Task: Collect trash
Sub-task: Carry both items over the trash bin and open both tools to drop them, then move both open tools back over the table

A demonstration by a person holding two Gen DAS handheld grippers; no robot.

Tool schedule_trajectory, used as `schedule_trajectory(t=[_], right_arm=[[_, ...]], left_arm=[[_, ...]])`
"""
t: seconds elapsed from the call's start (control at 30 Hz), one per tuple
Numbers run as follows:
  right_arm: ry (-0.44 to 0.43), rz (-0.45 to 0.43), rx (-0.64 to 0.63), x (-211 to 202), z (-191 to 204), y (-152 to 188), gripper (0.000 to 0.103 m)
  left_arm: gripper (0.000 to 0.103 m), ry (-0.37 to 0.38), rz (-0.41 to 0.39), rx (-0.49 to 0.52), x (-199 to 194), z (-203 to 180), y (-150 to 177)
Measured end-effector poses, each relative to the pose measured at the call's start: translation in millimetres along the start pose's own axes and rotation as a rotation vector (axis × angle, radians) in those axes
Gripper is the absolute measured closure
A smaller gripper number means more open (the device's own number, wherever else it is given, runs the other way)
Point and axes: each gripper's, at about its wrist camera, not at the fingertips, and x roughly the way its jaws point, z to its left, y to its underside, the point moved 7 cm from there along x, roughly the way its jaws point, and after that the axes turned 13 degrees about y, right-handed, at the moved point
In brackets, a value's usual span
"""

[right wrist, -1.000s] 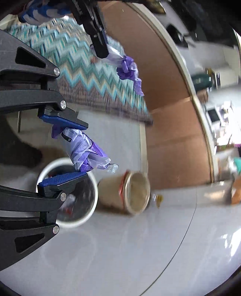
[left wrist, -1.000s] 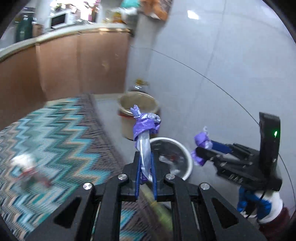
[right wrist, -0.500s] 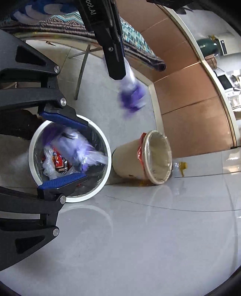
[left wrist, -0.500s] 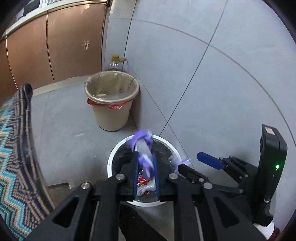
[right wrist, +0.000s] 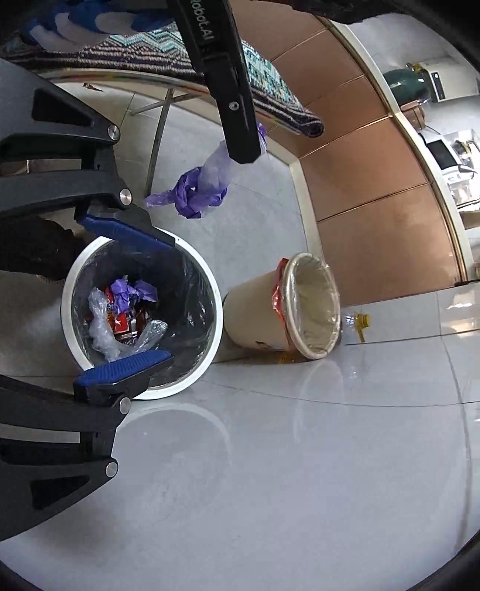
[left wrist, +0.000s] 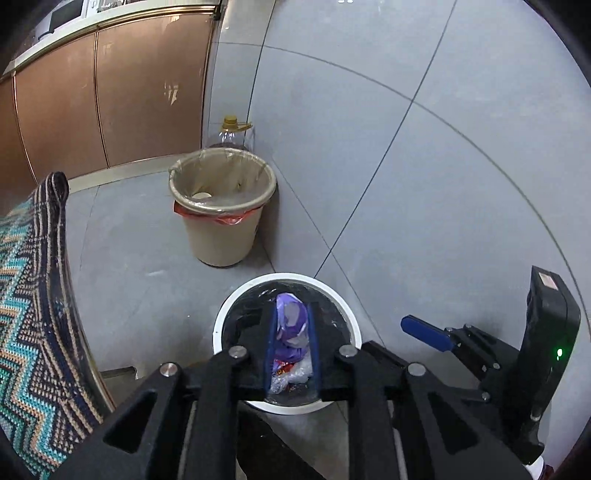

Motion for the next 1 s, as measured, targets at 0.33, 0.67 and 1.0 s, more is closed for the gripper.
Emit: schedule_trajectory(t=[0.33,0.67,1.0], right_arm=[[0.002,-0.025,0.004,-33,0,6,0.047],[-0.015,-0.042,0.02,-54,-3,12,0.045],[-0.062,-0.125,0.009,-105,13,3,0.045]], left_arm=[[0.086,0.021,-0.009,0.002,4,-10,-14],[0.052,0.012,-0.05,0.024,-8,-26,-21],[0.052,-0.089,-0.237,0.087,-105,-39,-16]])
